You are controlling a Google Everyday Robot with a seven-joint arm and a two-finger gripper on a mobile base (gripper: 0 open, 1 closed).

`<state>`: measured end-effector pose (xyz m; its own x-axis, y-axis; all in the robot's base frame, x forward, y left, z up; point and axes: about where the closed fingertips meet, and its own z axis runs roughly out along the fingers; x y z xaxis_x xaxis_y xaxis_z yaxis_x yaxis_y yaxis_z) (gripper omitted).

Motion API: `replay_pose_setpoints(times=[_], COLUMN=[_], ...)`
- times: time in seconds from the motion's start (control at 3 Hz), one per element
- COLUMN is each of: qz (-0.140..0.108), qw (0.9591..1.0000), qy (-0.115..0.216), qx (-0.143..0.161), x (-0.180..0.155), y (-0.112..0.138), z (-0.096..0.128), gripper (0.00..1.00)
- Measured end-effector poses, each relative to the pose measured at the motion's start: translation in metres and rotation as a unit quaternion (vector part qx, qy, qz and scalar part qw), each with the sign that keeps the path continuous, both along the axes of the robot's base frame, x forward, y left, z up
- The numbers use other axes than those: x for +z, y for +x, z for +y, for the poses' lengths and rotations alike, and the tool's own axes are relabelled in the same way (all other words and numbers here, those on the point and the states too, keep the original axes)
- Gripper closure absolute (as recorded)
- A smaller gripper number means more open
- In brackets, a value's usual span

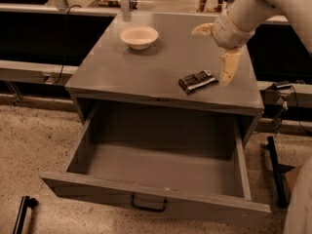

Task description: Pick rxbar chocolate from top drawer and place on counter

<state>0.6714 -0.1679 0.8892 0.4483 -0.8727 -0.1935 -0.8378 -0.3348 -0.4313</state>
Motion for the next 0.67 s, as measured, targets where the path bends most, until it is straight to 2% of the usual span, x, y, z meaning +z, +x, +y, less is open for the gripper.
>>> replay_pose_setpoints(times=[0.33,0.67], qz=[0.008,0.008], qw=[0.9994,0.9994], qy=[-0.02,-0.02], qx=[-0.029,-0.029], x=[-0.0015,-0.0016], y=[-0.0062,-0.0062], z=[-0.0065,-0.0064], gripper=[0.0,0.0])
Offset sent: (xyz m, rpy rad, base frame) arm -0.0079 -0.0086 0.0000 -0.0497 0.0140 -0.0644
